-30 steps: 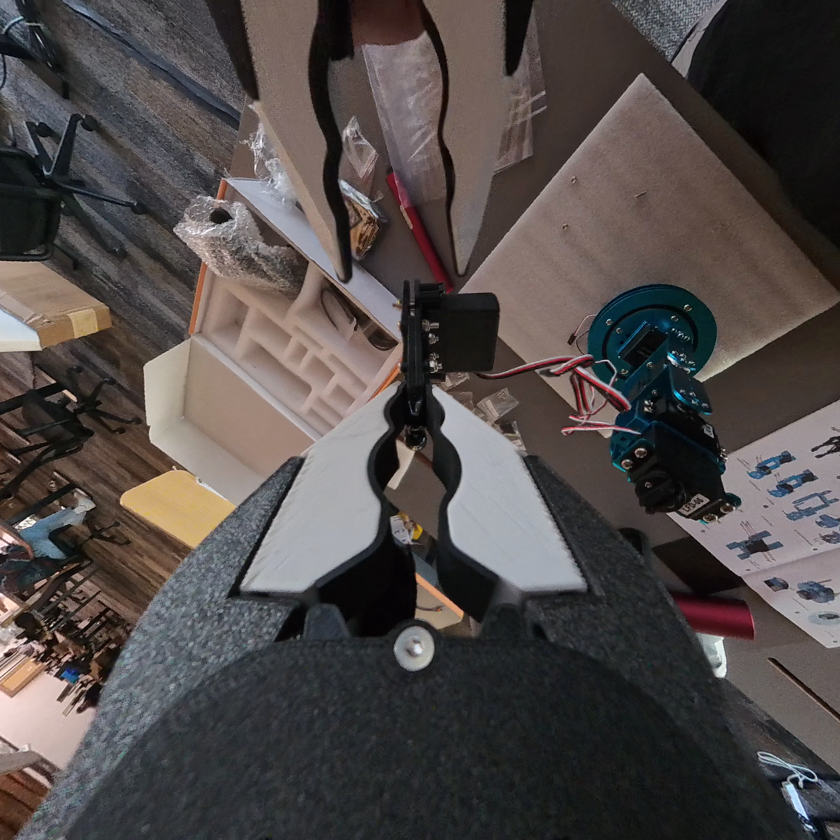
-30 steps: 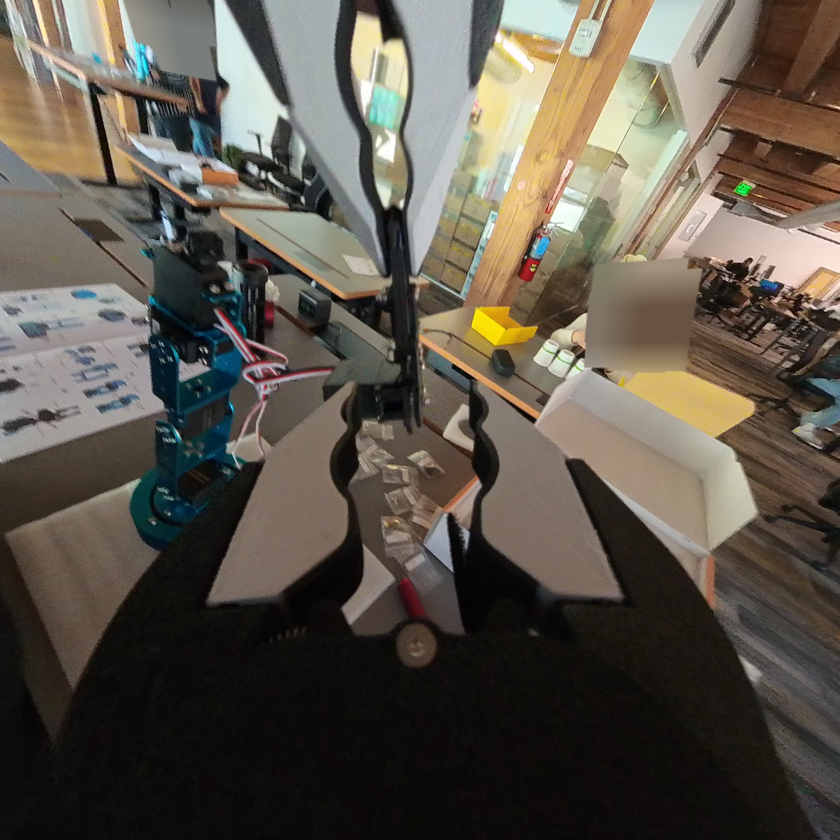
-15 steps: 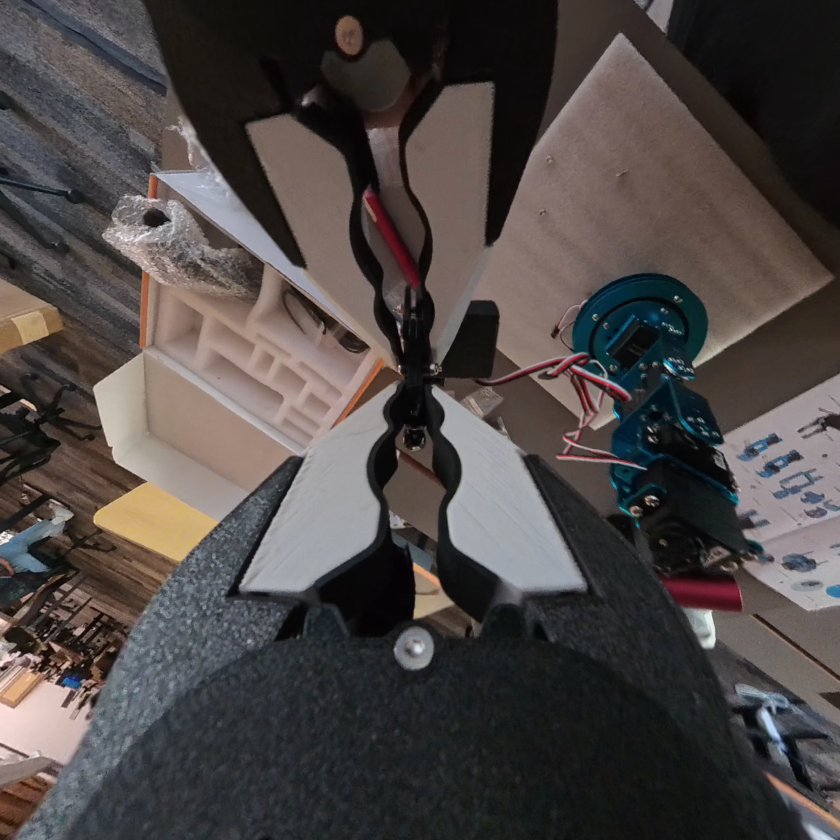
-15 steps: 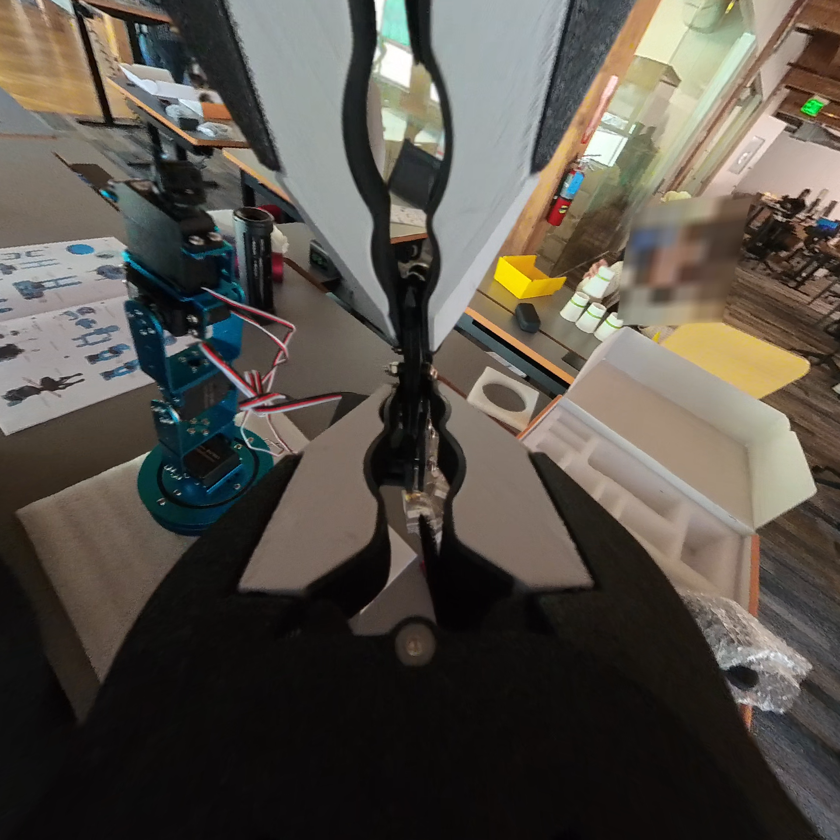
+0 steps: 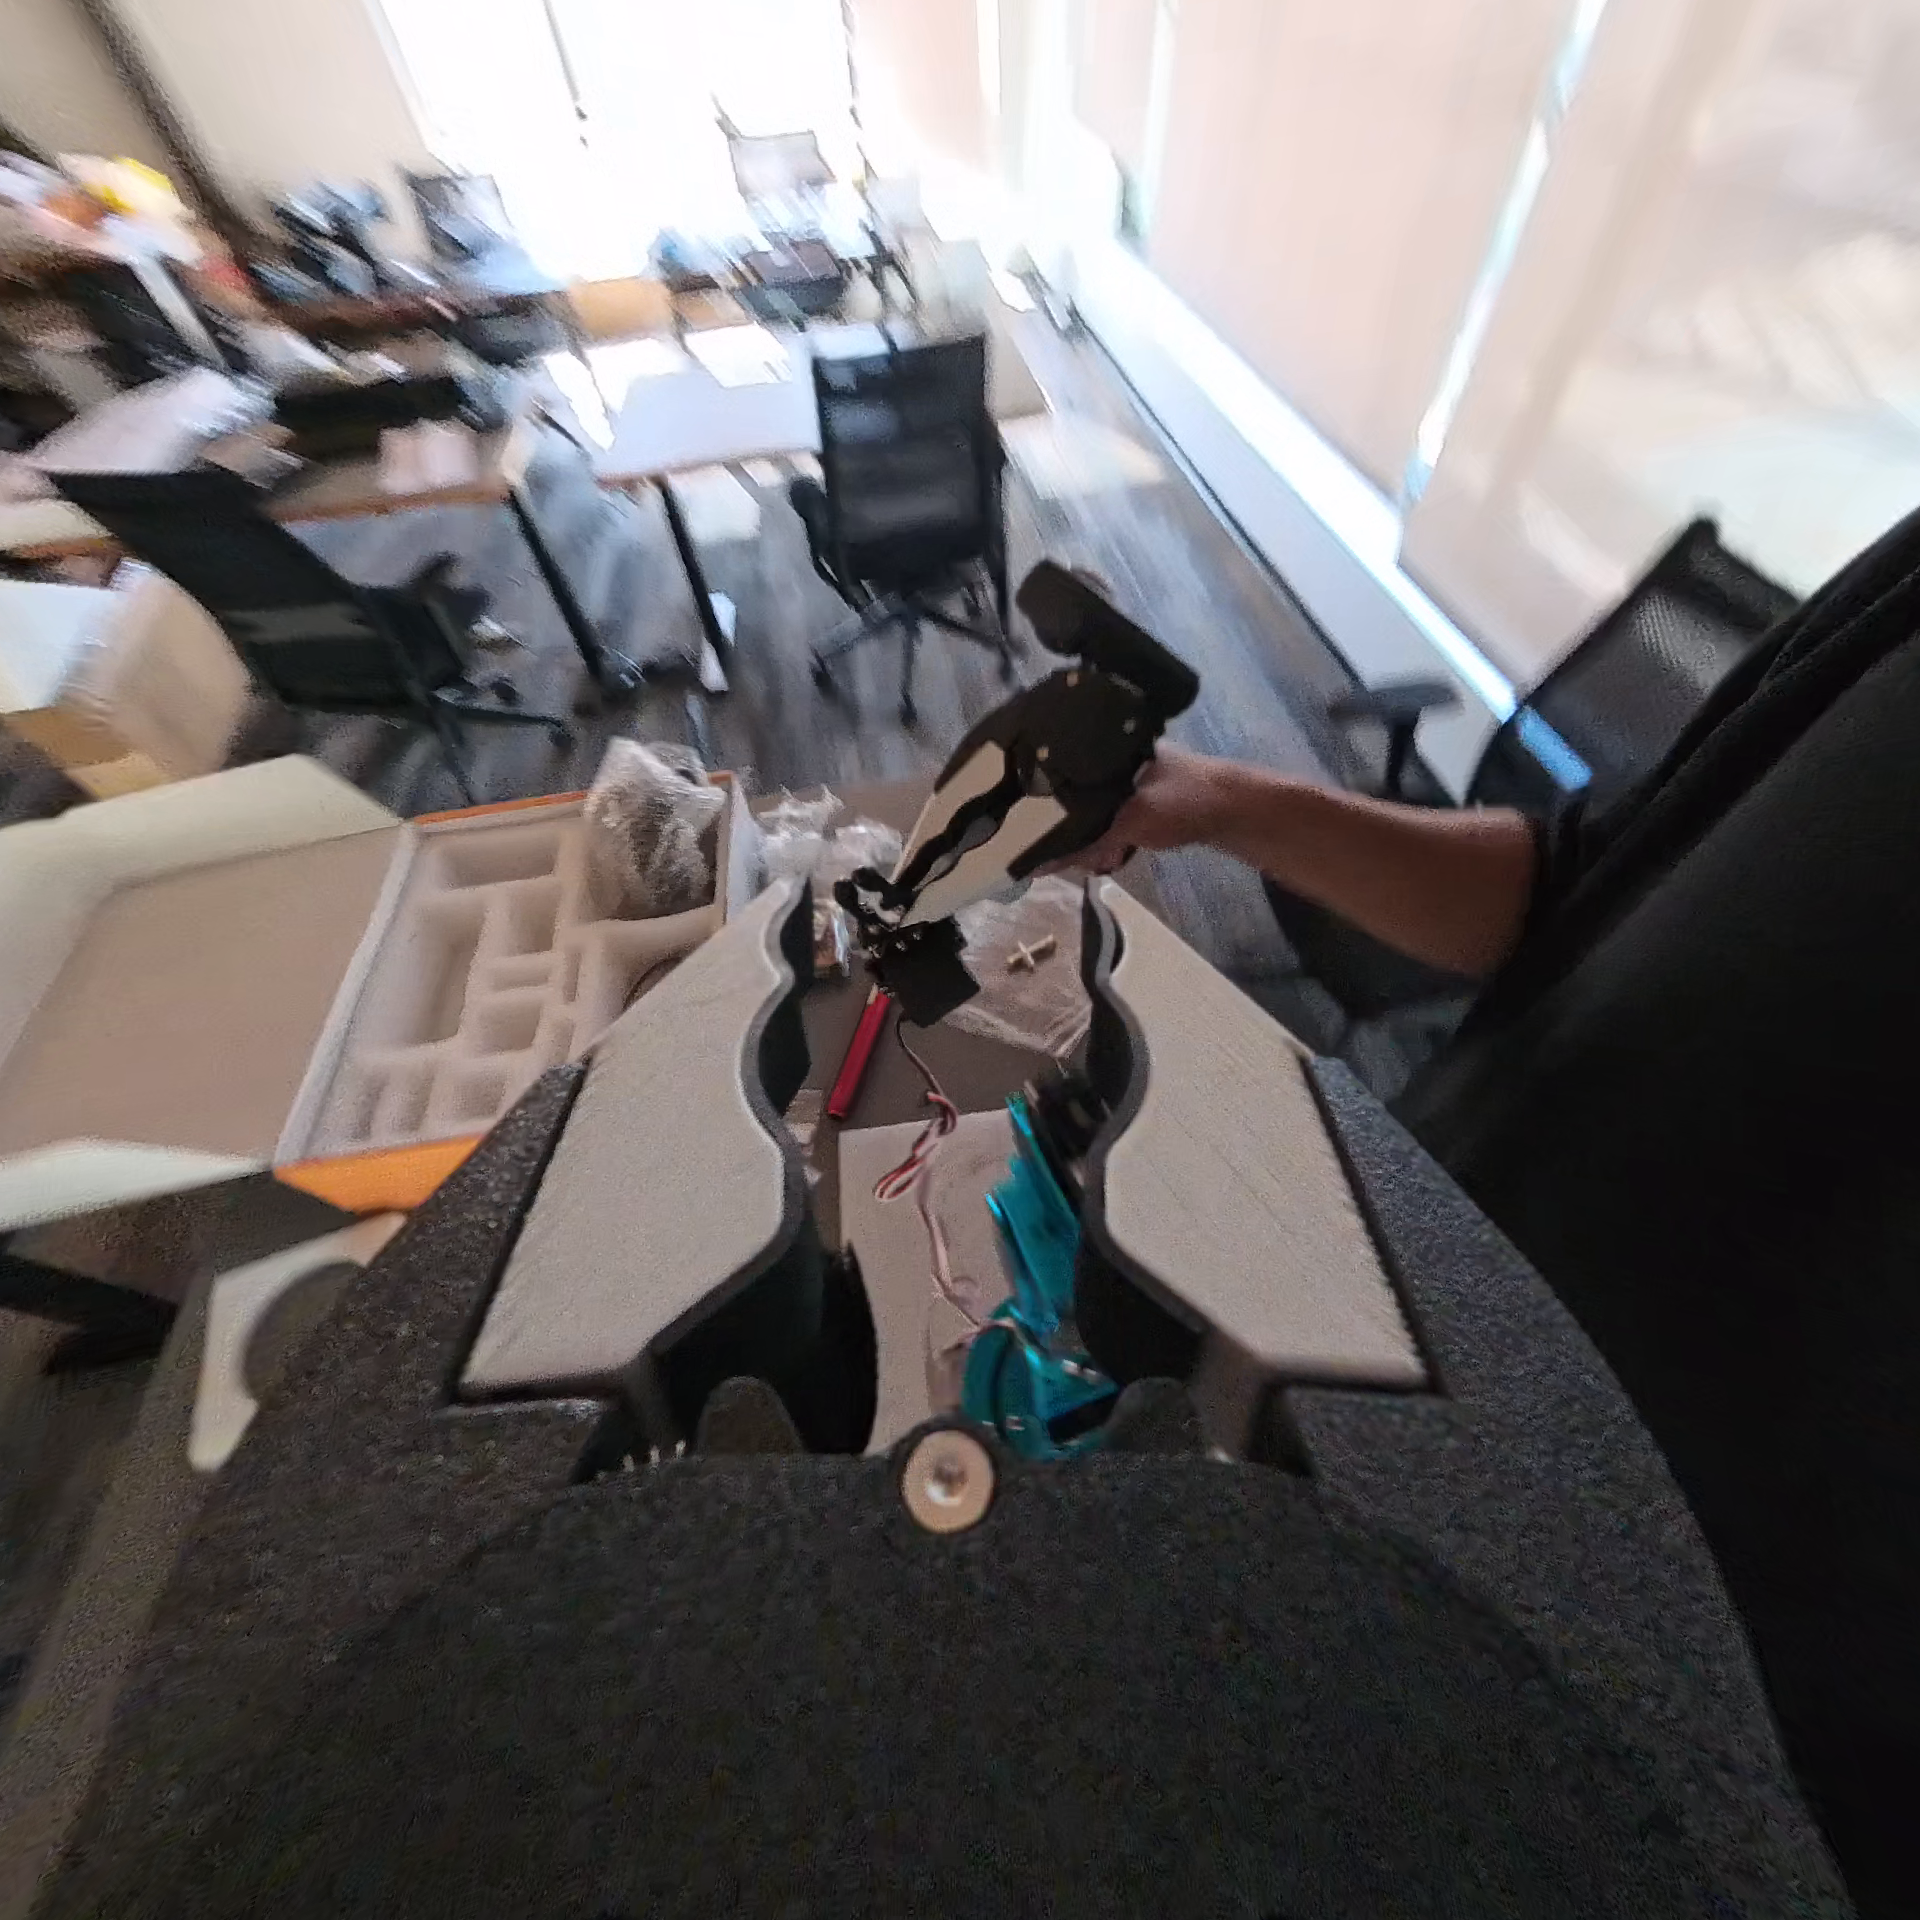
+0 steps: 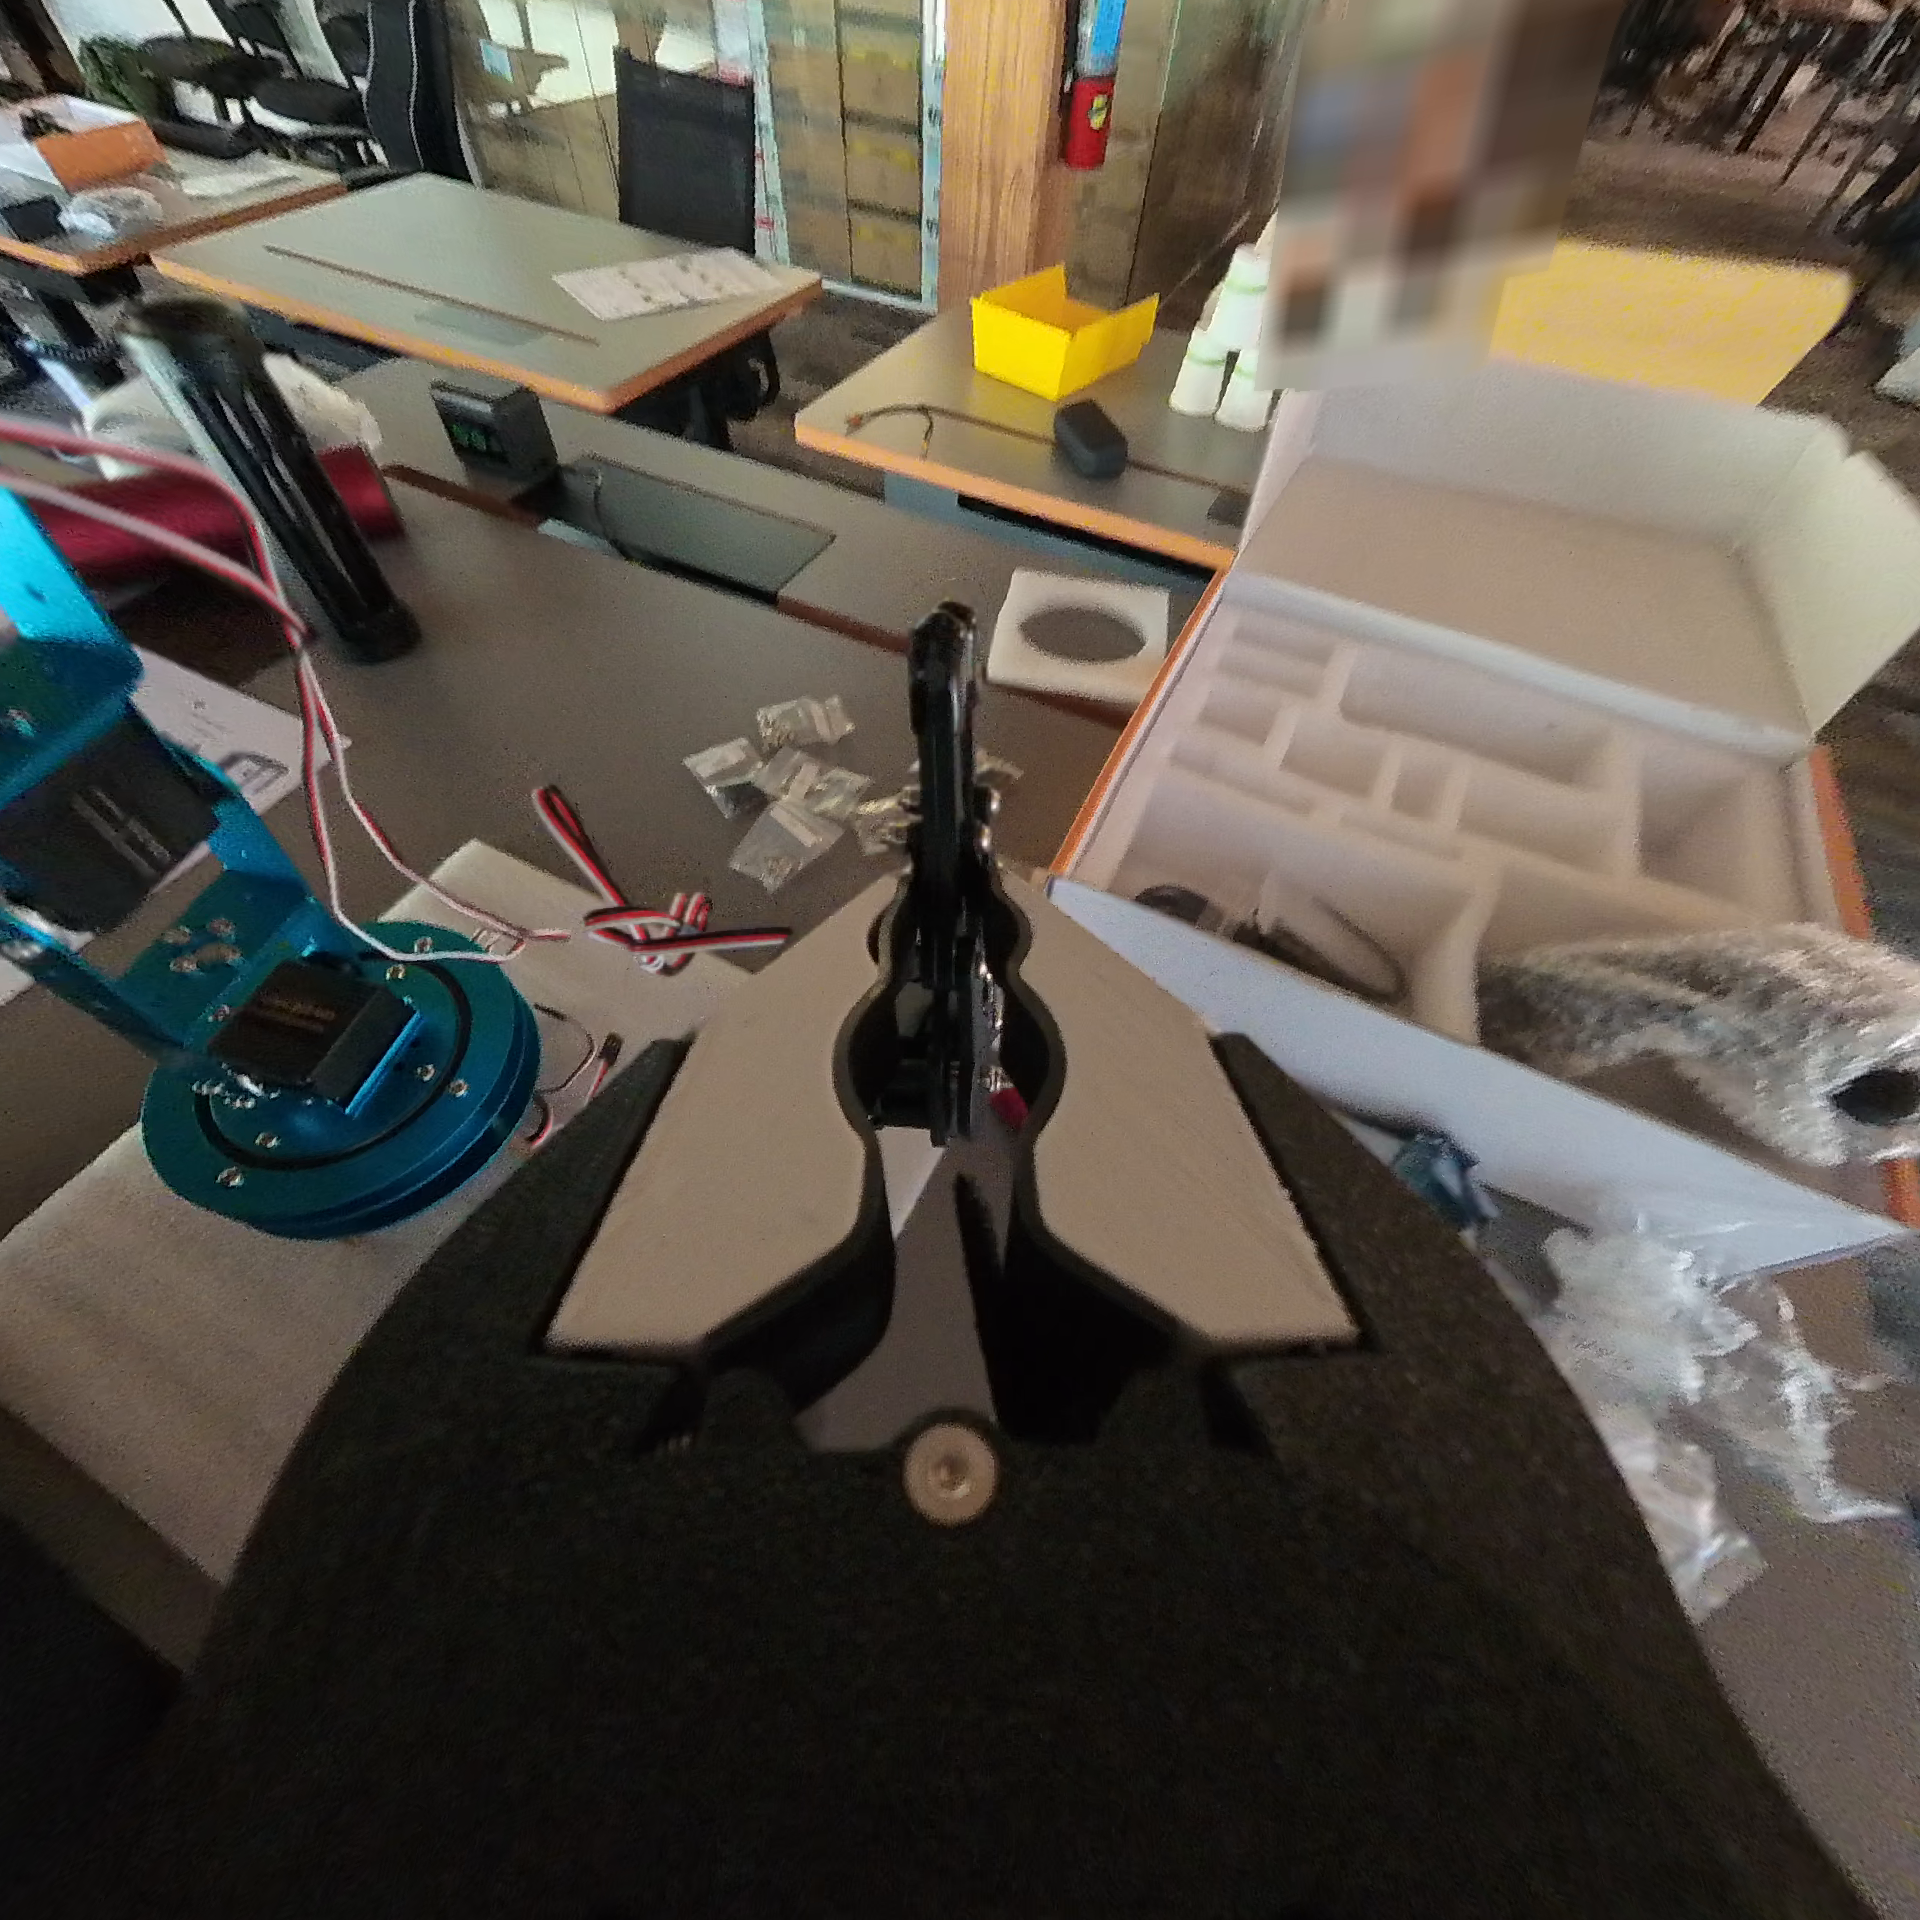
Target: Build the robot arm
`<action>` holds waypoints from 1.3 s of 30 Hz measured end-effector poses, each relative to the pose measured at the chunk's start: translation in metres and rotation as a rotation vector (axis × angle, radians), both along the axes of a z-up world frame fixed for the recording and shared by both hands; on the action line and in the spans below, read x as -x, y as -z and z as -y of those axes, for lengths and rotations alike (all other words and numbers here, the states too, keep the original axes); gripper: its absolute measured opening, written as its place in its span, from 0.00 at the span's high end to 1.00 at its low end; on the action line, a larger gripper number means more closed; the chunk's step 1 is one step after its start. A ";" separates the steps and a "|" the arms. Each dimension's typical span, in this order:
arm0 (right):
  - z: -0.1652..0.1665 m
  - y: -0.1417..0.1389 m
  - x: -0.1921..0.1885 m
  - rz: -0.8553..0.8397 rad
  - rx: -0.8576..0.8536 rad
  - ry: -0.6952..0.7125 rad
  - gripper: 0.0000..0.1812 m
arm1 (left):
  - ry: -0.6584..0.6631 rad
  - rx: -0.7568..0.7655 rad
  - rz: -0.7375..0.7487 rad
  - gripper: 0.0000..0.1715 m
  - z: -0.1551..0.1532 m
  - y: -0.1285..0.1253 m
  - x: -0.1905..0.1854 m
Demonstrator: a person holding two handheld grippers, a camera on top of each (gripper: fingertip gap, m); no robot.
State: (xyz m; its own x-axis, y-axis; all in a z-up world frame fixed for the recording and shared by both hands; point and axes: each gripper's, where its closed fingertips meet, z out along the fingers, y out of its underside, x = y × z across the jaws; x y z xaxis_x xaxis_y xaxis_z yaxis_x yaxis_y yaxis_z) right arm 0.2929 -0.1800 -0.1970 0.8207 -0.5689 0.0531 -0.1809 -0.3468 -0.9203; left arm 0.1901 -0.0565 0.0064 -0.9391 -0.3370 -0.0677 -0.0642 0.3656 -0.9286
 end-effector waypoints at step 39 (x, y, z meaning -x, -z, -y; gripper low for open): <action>0.002 0.049 0.052 -0.031 0.000 0.511 0.94 | -1.008 0.037 -0.372 0.79 -0.278 0.367 0.315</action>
